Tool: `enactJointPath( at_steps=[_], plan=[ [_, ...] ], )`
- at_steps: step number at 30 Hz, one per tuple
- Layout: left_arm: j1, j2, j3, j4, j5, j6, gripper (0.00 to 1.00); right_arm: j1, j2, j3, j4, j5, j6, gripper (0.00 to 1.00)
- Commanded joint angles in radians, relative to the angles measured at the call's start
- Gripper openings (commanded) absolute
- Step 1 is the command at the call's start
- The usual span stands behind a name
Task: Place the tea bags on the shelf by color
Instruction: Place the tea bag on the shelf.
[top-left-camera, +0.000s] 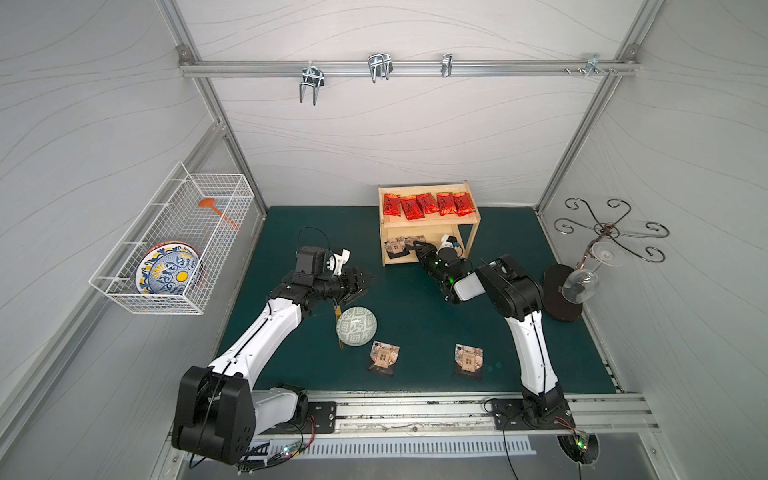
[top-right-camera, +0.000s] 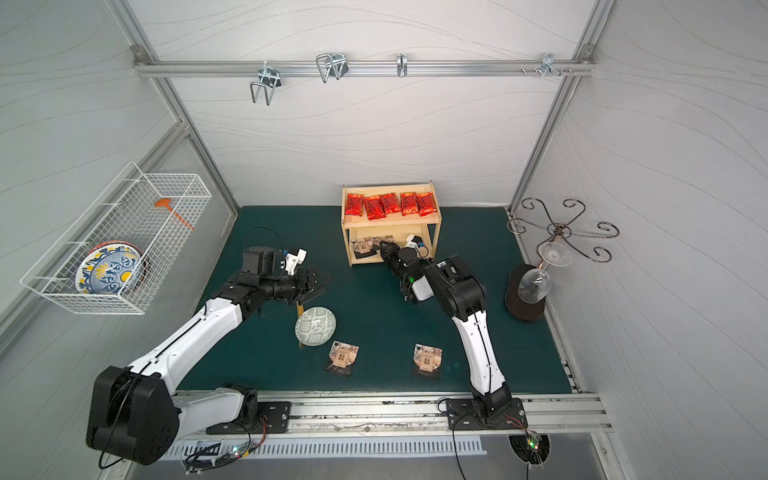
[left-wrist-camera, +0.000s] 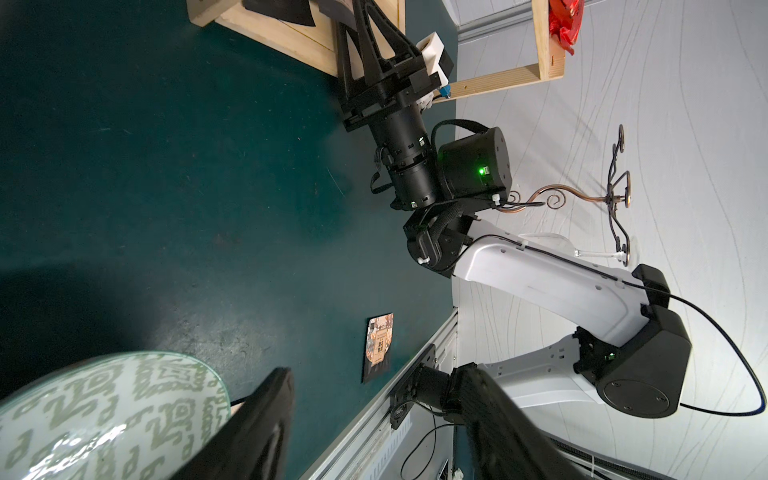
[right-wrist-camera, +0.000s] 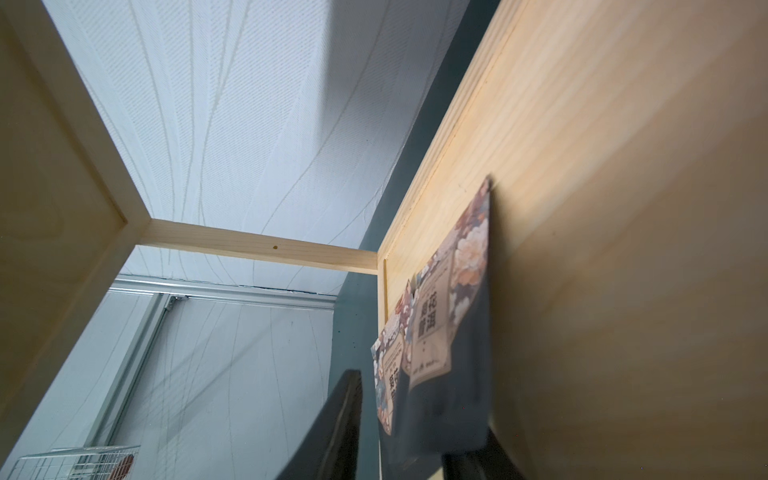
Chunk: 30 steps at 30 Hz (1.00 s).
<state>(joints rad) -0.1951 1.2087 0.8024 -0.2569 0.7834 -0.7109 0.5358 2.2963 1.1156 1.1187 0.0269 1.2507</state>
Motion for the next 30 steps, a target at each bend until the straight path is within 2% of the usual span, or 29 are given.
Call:
enactJointPath(
  at_steps=[1,6,18,30],
  plan=[
    [0.008,-0.011,0.018,0.039,0.016,0.004,0.69,-0.007,-0.016,0.003,-0.029,-0.006,-0.006,0.41],
    [0.01,-0.014,0.016,0.045,0.019,0.002,0.69,-0.005,-0.042,-0.009,-0.074,-0.014,0.011,0.45],
    [0.011,-0.011,0.006,0.072,0.029,-0.018,0.69,-0.006,-0.137,-0.019,-0.327,-0.022,0.021,0.49],
    [0.013,-0.013,-0.006,0.101,0.039,-0.039,0.69,-0.016,-0.235,0.078,-0.772,-0.048,-0.006,0.61]
  ],
)
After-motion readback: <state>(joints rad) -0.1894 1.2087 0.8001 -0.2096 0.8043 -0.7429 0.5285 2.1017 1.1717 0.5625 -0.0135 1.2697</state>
